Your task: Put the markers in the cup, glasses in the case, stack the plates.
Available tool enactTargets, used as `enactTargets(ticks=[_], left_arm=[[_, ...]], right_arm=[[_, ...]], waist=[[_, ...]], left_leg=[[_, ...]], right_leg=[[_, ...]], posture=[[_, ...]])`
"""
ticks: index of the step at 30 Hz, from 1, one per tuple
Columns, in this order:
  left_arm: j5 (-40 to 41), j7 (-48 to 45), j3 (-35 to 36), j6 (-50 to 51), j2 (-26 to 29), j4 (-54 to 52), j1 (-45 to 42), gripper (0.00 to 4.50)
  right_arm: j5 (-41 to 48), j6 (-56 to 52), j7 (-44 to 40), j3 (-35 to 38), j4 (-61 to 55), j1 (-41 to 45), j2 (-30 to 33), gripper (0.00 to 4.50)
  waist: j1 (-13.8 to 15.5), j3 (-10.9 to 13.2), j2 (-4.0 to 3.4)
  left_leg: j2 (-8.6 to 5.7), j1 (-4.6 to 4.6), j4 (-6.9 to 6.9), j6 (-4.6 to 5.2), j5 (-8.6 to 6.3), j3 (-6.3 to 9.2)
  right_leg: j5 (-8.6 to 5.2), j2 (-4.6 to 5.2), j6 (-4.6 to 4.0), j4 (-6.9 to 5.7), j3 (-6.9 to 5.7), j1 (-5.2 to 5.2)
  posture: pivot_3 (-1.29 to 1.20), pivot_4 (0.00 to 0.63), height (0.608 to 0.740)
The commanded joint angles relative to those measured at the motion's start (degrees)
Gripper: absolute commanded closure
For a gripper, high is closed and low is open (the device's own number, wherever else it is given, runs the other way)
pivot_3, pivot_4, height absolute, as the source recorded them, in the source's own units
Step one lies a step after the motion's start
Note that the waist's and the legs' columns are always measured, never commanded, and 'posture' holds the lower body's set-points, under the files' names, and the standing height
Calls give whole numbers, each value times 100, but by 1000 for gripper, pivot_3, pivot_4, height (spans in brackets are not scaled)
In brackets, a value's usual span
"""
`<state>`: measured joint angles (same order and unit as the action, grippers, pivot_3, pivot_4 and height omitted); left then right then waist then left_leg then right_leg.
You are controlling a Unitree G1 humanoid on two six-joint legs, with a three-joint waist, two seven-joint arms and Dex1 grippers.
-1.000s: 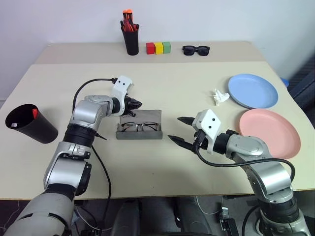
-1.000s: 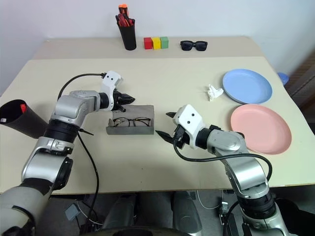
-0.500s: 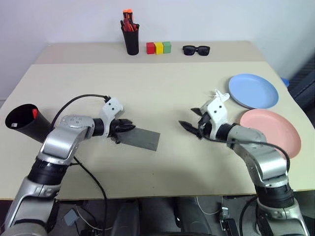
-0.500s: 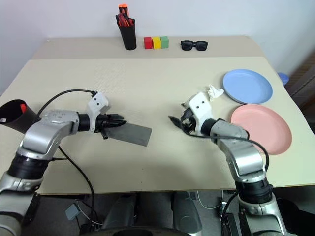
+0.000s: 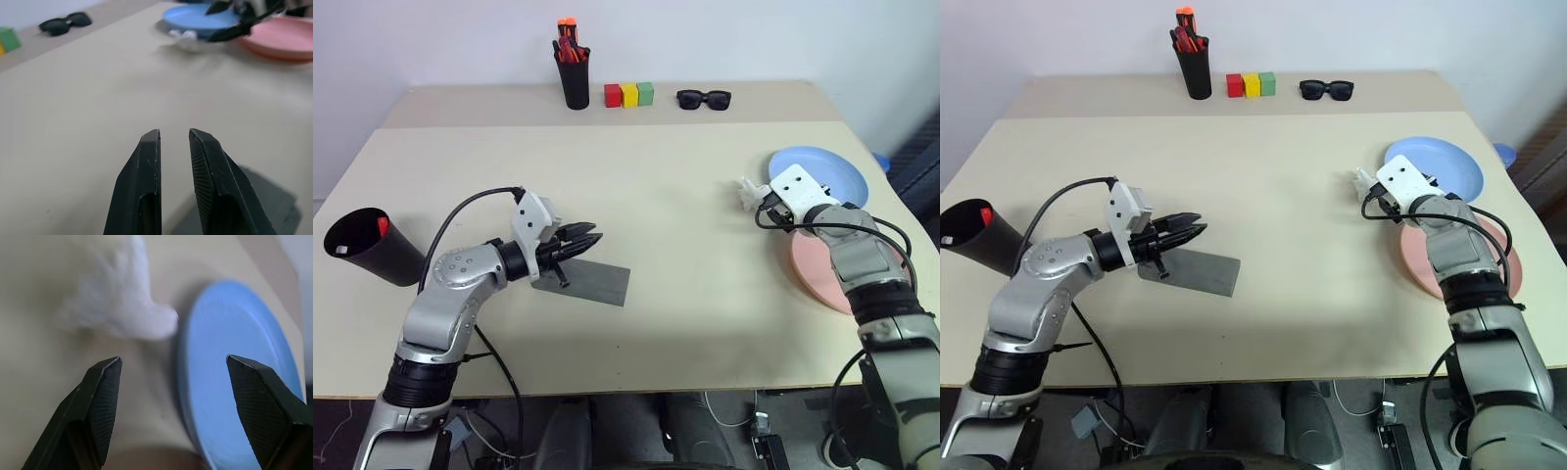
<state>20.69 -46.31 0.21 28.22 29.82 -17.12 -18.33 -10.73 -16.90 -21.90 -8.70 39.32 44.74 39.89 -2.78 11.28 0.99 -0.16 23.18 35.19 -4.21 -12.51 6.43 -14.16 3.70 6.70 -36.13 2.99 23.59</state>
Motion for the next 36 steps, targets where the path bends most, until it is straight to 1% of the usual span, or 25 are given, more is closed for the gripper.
enactTargets(ticks=[1,3,5,8,12,14,18,21,22,24,27,29,30,31,33,34,35,36], left_arm=[[72,104,17,-81,-29,-231,8,3661],[104,129,18,-61,-38,-243,17,3680],[140,176,54,-77,-67,-250,31,3680],[222,214,80,-73,-99,-245,108,3680],[362,118,-16,-62,-132,-324,266,3680],[475,-13,-65,-33,-112,-378,340,3680],[740,-324,-194,46,-76,-401,308,3680],[815,-611,-470,39,-123,-357,89,3680],[790,-667,-589,28,-164,-320,-10,3680],[736,-719,-791,48,-281,-151,-296,3680],[677,-831,-946,-9,-414,193,-687,3680],[624,-916,-1038,-75,-478,400,-879,3680],[610,-944,-1067,-103,-498,466,-931,3680],[591,-960,-1092,-137,-529,519,-967,3680],[555,-967,-1111,-193,-574,585,-986,3680],[534,-952,-1114,-203,-586,584,-973,3680],[499,-934,-1111,-211,-568,563,-936,3680],[457,-916,-1107,-230,-545,538,-893,3680]], right_arm=[[-158,551,159,6,989,544,-149,1293],[-240,789,242,-26,1394,736,-207,1938],[-307,975,291,-42,1657,881,-261,2966],[-378,1127,392,-39,1713,940,-262,4480],[-514,1194,579,-4,1210,721,-98,4480],[-403,937,359,212,85,225,129,4480],[50,-175,-425,892,-2492,-1145,643,4480],[725,-1336,-1137,1686,-4163,-2241,944,4480],[847,-1543,-1377,1929,-4655,-2670,1102,4480],[1040,-1934,-1797,2477,-5495,-3534,1382,4480],[1283,-2444,-2123,3127,-6221,-4403,1500,4480],[1544,-2813,-2304,3364,-6499,-4716,1435,3884],[1540,-2841,-2302,3349,-6584,-4807,1437,3597],[1504,-2759,-2228,3268,-6640,-4812,1407,3128],[1393,-2484,-1916,2980,-6608,-4514,1248,2106],[1395,-2351,-1789,2824,-6511,-4286,1125,1670],[1356,-2198,-1622,2567,-6302,-3970,948,1134],[1298,-2085,-1475,2312,-6069,-3677,778,1134]], waist=[[0,0,0],[5,0,0],[11,0,0],[16,1,-1],[17,2,-3],[33,2,-4],[80,5,-18],[146,3,-21],[164,3,-22],[205,2,-24],[183,1,-24],[142,0,-24],[118,0,-25],[89,0,-25],[21,0,-24],[2,1,-23],[-7,1,-23],[-35,3,-19]], left_leg=[[0,0,0,0,0,0],[0,-1,0,0,0,0],[0,0,0,0,0,0],[0,0,0,0,0,1],[0,0,-1,0,0,1],[0,0,-2,0,0,1],[-1,5,-2,1,0,4],[-1,4,1,3,-2,5],[-1,4,4,3,-2,4],[-1,3,10,3,-2,4],[-1,-5,19,4,-2,1],[0,-10,28,4,-3,-1],[0,-17,30,4,-3,-3],[0,-24,30,4,-3,-7],[0,-36,30,4,-3,-8],[1,-40,29,4,-3,-8],[2,-45,27,5,-3,-13],[2,-49,24,4,-3,-14]], right_leg=[[0,-1,0,0,0,0],[0,-1,0,0,0,-1],[0,-1,0,0,0,-1],[0,-1,0,0,1,-1],[0,-1,0,0,1,-1],[0,-2,0,0,1,0],[-1,0,2,1,0,0],[-1,0,2,1,-2,-3],[-1,0,3,1,-1,-4],[-2,0,3,2,-2,-11],[-6,-2,-4,5,0,-21],[-12,-3,-17,3,2,-25],[-11,-4,-20,2,4,-30],[-12,-4,-22,1,6,-36],[-14,-4,-22,0,7,-45],[-14,-4,-22,0,8,-48],[-14,-4,-22,0,11,-48],[-14,-4,-21,0,12,-48]], posture=[[0,150,740],[0,150,740],[0,150,740],[0,150,740],[0,150,740],[0,150,740],[0,150,740],[0,150,740],[0,150,740],[0,150,740],[0,150,740],[0,150,740],[0,150,740],[0,150,740],[0,150,740],[0,150,740],[0,150,740],[0,150,740]])
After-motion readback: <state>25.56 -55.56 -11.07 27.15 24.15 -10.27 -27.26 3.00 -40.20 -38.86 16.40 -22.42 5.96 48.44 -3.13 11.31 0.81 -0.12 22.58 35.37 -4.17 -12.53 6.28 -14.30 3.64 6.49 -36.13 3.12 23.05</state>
